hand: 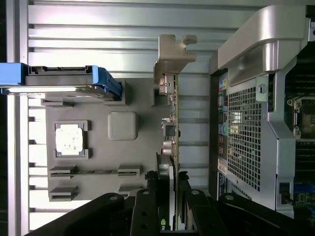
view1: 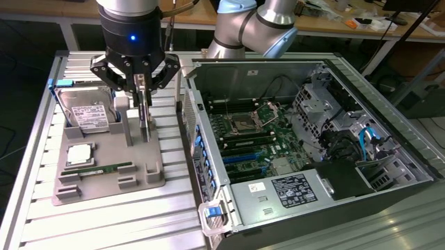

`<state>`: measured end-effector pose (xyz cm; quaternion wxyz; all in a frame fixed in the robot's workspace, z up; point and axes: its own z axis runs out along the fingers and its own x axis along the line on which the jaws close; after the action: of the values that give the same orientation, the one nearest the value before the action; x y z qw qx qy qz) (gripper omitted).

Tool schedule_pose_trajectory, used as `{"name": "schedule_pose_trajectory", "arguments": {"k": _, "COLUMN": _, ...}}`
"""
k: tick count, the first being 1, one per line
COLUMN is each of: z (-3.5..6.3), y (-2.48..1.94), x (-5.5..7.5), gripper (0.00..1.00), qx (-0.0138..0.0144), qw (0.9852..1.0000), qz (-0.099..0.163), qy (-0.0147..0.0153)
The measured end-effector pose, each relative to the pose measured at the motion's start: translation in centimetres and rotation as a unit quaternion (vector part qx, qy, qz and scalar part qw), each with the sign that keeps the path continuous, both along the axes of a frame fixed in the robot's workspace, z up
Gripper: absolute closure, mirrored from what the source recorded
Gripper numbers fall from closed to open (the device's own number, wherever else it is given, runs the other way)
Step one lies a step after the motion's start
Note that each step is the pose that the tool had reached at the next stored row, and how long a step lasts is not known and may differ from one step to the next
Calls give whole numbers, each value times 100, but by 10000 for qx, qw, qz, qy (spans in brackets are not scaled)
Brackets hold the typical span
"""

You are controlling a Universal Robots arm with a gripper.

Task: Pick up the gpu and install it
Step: 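Pick up the gpu and move the gpu toward the slot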

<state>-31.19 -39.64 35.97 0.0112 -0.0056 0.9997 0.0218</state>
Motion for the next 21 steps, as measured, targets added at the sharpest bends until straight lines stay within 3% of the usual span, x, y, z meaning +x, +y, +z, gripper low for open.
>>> {"name": "schedule_pose_trajectory", "arguments": {"k": 21, "z": 374, "y": 4, "x": 0, "gripper": 73, "qx": 0, "qw": 10000, "qz": 0, "qy": -2}}
